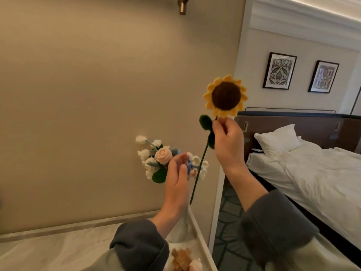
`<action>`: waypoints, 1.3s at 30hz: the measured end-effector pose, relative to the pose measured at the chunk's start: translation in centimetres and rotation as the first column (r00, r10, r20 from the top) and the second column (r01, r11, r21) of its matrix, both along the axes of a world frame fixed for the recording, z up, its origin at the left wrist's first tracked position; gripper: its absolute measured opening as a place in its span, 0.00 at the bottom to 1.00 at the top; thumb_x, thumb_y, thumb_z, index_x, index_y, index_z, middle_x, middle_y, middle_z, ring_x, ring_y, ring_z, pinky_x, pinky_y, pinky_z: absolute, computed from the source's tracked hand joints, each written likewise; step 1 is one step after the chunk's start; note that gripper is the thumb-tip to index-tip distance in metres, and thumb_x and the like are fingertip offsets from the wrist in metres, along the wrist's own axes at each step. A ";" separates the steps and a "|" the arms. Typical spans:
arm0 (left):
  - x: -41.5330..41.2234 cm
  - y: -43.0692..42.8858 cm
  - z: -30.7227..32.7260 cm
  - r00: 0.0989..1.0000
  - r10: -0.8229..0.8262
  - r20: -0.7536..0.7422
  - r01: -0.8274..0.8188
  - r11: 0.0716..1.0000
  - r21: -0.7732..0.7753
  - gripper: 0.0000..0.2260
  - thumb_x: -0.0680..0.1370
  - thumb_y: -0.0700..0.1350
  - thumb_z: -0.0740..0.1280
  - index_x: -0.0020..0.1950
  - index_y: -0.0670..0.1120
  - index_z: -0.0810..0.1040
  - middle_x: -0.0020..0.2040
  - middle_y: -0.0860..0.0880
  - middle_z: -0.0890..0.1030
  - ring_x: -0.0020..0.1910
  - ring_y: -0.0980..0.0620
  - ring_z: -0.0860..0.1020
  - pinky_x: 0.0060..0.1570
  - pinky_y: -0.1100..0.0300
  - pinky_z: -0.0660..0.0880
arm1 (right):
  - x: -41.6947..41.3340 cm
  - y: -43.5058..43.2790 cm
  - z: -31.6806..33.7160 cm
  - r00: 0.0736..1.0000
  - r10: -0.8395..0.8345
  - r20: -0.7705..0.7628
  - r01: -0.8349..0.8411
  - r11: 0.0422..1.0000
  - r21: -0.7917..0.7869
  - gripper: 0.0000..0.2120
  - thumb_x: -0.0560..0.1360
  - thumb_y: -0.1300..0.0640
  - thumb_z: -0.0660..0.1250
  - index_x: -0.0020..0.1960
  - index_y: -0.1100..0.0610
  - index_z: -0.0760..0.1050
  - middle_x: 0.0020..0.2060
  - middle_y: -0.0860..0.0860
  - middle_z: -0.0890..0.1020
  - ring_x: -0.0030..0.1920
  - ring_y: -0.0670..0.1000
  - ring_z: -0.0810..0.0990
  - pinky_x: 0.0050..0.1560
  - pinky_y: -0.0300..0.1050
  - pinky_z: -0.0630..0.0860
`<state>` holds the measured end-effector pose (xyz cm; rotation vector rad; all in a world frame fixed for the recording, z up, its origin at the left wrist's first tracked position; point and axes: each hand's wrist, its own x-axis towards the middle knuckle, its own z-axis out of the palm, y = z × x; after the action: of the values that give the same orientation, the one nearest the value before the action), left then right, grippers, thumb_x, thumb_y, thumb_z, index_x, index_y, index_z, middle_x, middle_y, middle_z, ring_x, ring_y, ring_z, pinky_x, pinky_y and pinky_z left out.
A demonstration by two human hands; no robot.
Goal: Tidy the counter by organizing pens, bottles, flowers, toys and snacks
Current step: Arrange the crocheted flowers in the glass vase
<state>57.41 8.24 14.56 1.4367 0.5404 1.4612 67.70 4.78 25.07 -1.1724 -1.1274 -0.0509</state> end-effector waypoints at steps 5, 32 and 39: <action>0.2 2.2 3.0 0.992 0.075 -0.097 -0.061 0.988 0.140 0.14 0.84 0.44 0.52 0.69 0.55 0.64 0.63 0.62 0.69 0.64 0.72 0.65 0.63 0.76 0.60 | -0.7 3.1 5.1 1.000 0.005 -0.031 0.001 0.985 0.174 0.08 0.82 0.59 0.59 0.43 0.56 0.70 0.34 0.45 0.73 0.33 0.37 0.72 0.36 0.31 0.67; -2.5 7.2 3.3 0.749 0.363 -0.555 -0.233 0.928 0.292 0.22 0.76 0.48 0.51 0.70 0.62 0.54 0.65 0.58 0.73 0.55 0.61 0.74 0.53 0.58 0.73 | -1.1 12.2 0.0 0.971 0.082 0.226 -0.056 0.991 -0.120 0.08 0.81 0.54 0.59 0.44 0.52 0.70 0.38 0.48 0.76 0.38 0.49 0.73 0.36 0.47 0.67; -2.9 7.5 2.7 0.781 0.340 -0.524 -0.229 0.936 0.267 0.22 0.79 0.45 0.51 0.72 0.60 0.53 0.66 0.58 0.72 0.44 0.77 0.72 0.40 0.70 0.69 | -1.5 11.5 0.7 0.988 0.038 0.149 -0.045 0.998 0.046 0.09 0.81 0.56 0.60 0.43 0.54 0.69 0.35 0.47 0.75 0.37 0.50 0.73 0.38 0.47 0.68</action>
<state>54.48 15.73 17.25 2.0308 1.0511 1.3248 66.16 16.29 25.75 -1.1147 -1.2742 -0.1352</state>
